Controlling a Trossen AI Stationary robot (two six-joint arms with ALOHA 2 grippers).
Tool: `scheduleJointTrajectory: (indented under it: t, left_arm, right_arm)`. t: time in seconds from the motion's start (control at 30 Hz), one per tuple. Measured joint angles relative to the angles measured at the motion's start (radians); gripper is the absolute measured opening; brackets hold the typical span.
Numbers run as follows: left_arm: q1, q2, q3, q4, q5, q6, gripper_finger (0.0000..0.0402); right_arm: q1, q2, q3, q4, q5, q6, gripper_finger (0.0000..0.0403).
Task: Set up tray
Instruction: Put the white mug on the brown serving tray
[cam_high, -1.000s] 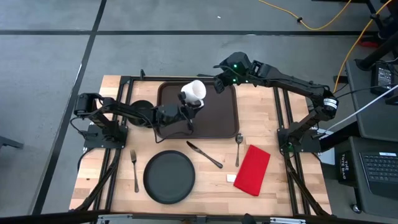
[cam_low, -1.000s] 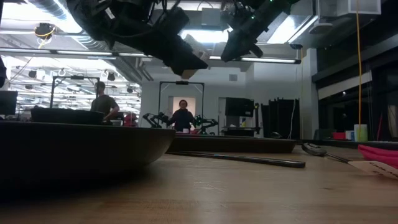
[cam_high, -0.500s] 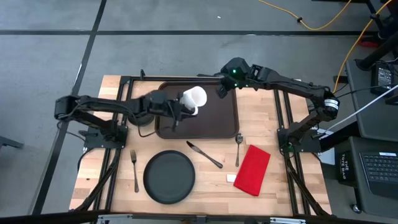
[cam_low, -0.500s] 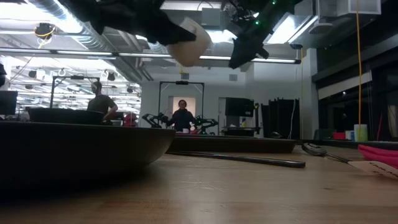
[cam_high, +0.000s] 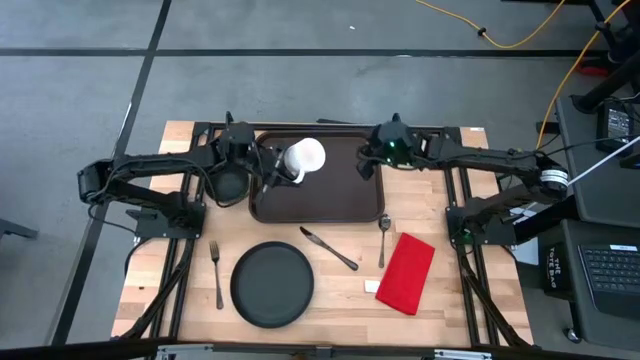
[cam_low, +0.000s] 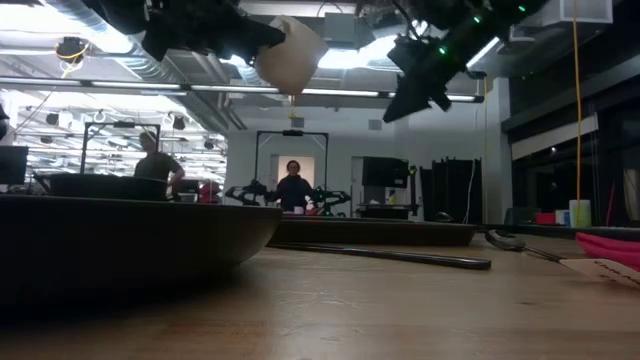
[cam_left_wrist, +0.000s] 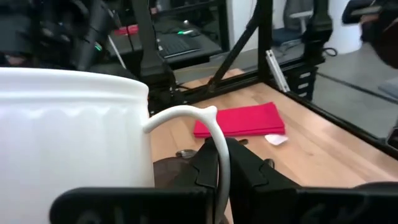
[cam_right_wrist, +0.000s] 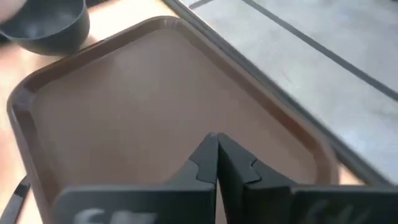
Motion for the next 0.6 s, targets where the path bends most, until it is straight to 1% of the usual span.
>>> scheduleJointTrajectory:
  t: [0.07, 0.13, 0.27, 0.37, 0.47, 0.53, 0.6]
  left_arm:
    - [0.023, 0.004, -0.006, -0.001, 0.055, 0.003, 0.0004]
    - [0.047, 0.004, -0.047, 0.049, 0.100, 0.009, 0.0004]
    - [0.115, 0.000, -0.187, 0.260, 0.109, -0.060, 0.0004]
    - [0.171, -0.002, -0.280, 0.460, 0.141, -0.112, 0.0004]
    - [0.234, -0.002, -0.346, 0.604, 0.187, -0.167, 0.0004]
    - [0.282, -0.002, -0.372, 0.659, 0.216, -0.200, 0.0004]
    - [0.326, 0.001, -0.377, 0.666, 0.250, -0.236, 0.0004]
  right_arm:
    - [0.018, -0.023, -0.083, 0.070, 0.002, 0.023, 0.0011]
    - [0.037, -0.040, -0.159, 0.138, 0.001, 0.058, 0.0020]
    - [0.071, -0.049, -0.281, 0.239, 0.001, 0.111, 0.0024]
    - [0.085, -0.050, -0.338, 0.306, 0.001, 0.137, 0.0015]
    - [0.096, -0.050, -0.381, 0.364, 0.001, 0.159, 0.0006]
    - [0.101, -0.050, -0.404, 0.428, 0.001, 0.159, 0.0006]
    - [0.101, -0.050, -0.420, 0.474, 0.001, 0.158, 0.0013]
